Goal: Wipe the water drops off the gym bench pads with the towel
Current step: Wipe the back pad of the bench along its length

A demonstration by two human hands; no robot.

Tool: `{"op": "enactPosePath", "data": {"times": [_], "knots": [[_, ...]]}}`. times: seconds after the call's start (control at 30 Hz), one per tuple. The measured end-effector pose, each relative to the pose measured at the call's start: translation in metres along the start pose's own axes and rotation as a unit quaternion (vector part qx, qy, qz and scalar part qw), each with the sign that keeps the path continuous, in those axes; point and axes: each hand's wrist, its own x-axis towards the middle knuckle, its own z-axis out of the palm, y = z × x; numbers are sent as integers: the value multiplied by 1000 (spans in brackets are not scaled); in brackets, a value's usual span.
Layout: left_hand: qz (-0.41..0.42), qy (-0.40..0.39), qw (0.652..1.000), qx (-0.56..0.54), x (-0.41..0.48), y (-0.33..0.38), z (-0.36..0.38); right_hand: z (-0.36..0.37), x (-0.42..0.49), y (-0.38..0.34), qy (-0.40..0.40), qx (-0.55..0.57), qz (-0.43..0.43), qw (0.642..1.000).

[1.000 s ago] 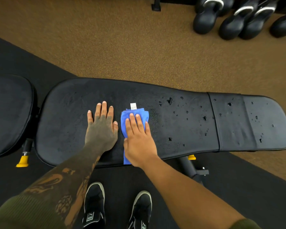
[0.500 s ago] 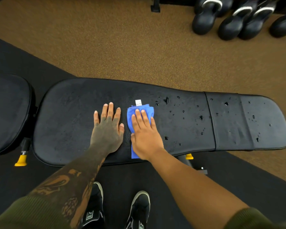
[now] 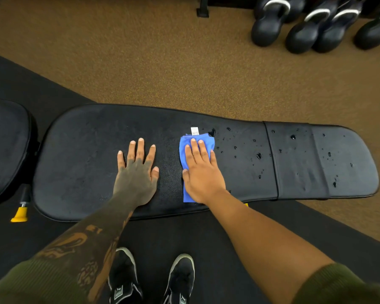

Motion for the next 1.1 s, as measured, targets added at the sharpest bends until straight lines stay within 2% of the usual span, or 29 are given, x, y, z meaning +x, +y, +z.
{"op": "enactPosePath", "data": {"times": [0.17, 0.33, 0.47, 0.7, 0.9, 1.1], "knots": [[-5, -5, 1000, 4, 3, -1, -3, 6, -26, 13, 3, -8, -44, 999], [-5, -7, 1000, 5, 5, -1, -4, 5, -23, 41, 16, 6, 9, 1000], [6, -3, 1000, 7, 9, -1, -3, -1, -1, 34, 27, 0, 50, 998], [18, -7, 1000, 12, 11, -3, -5, 6, -19, 24, 34, -26, 29, 999], [23, -14, 999, 19, 10, -2, -6, -3, -9, 37, 32, -17, 122, 992], [29, -15, 999, 25, 11, -3, -6, 0, -3, 19, 38, 38, 96, 994]]}}
